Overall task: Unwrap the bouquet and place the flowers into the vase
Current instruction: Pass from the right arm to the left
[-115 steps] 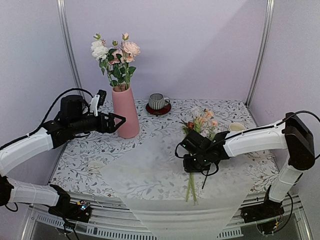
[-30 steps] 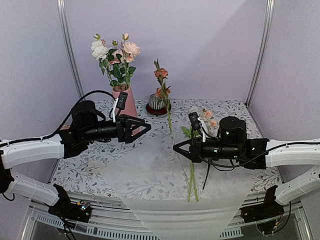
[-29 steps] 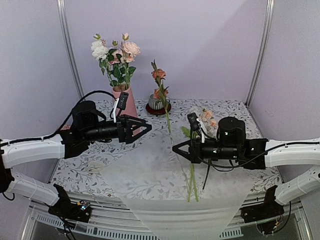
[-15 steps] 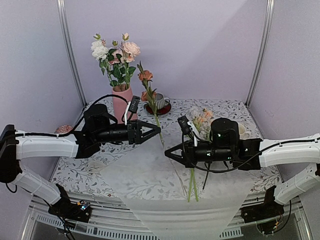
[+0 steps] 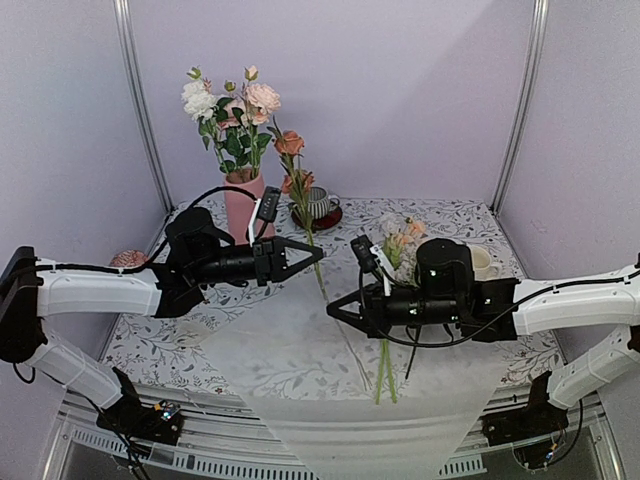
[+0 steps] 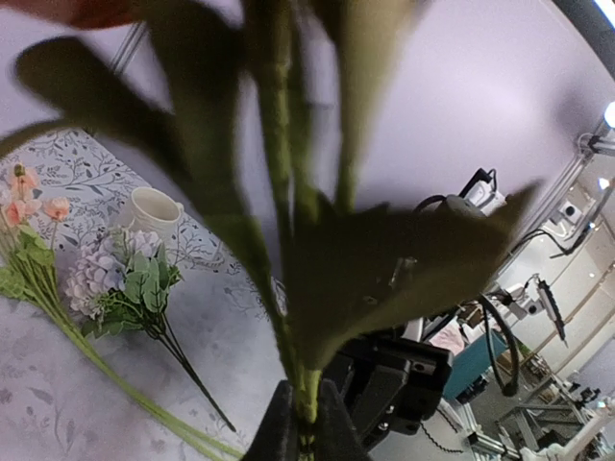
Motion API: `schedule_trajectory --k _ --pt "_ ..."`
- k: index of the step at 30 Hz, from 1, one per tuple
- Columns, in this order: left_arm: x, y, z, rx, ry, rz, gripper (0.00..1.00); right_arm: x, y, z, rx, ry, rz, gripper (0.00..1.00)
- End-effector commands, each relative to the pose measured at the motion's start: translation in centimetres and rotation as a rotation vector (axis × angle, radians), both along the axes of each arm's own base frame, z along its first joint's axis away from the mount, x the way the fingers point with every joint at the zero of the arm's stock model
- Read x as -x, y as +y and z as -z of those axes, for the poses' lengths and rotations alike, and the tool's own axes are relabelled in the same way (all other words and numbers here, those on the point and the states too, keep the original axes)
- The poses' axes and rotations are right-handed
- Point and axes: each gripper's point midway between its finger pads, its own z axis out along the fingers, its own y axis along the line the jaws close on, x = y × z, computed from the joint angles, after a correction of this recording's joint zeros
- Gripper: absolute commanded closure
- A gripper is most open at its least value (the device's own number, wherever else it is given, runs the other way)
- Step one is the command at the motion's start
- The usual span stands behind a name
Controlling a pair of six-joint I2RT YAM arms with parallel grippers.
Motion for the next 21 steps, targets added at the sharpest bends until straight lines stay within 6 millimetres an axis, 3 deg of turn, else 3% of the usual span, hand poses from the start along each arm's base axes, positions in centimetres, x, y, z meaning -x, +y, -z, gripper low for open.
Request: schedule_trajectory --k 1,11,21 --pt "0.7 -0.3 -1.3 0.037 -0.039 0.026 1.0 -0.5 0.6 -0.7 -0.015 -0.012 0.022 0.93" --pt "0.7 0.4 -1.9 0.038 -0.056 -0.008 1.0 -0.9 -0.5 -0.2 -0.005 -0.018 0.07 0.56" --pt "0.8 0.8 -2.6 0.039 -0.068 -0.022 1.0 0.3 -2.1 2.0 0.03 0.027 0.058 0.5"
